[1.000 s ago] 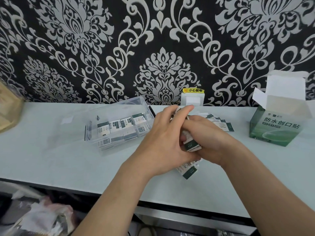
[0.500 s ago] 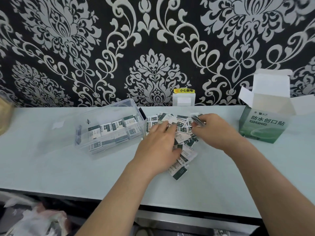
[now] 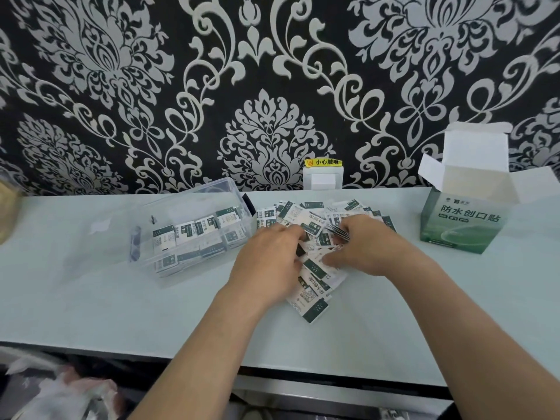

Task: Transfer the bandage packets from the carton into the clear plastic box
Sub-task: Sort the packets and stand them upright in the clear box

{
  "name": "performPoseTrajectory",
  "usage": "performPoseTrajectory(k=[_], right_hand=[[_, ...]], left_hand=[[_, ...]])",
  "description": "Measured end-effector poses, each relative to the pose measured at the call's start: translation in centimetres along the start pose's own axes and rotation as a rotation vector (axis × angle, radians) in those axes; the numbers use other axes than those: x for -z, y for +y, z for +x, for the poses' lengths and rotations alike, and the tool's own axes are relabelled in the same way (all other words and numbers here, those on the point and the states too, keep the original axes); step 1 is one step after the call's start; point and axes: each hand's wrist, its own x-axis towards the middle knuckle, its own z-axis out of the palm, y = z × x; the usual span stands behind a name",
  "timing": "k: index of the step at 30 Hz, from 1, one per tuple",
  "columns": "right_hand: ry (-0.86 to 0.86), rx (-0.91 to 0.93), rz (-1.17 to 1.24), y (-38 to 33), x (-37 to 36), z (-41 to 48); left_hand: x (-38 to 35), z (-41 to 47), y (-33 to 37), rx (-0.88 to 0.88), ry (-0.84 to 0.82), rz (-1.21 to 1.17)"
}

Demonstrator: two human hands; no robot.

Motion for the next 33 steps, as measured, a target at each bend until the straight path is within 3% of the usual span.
performPoseTrajectory(k=[5,8,11,13,16,18,23,28,33], right_hand=[[-0.016,-0.004,-0.090,-0.7,-0.2,-0.2],[-0.031,0.008,0.015,-0.8,0.1,-0.5],[0.051,0.028,0.248,-0.9,0.5,-0.7],[0.062,0.031,0.500,-1.1,0.6,-0.7],[-0.160,-0.015,1.070,-2.1,0.6,-1.0],[-0.301,-0.025,1.284,-2.8,0.3,-1.4],[-0.339,0.089,1.143,-3.9,-0.7,-2.2],[-0.393,0.339,0.984,-2.5,0.9,-3.0],[-0.185,0.277,0.843,-2.8,-0.2,-3.0]], left_hand=[[0.3,-0.3,-0.7,0.067,-0.016,-0.035],[0.6,-0.6,-1.0,0.089,-0.030,-0.072],[1.1,-0.9,-1.2,0.087,-0.029,-0.186],[1.7,-1.0,-1.1,0.097,0.005,-0.383],[2.5,-1.1,-0.4,0.157,0.085,-0.828],[2.6,-0.9,-0.1,0.212,0.146,-1.040],[2.3,-0.3,1.1,0.399,0.223,-1.363],[2.2,0.2,2.3,0.477,0.183,-1.586],[1.4,0.5,4.7,0.489,0.190,-1.703]])
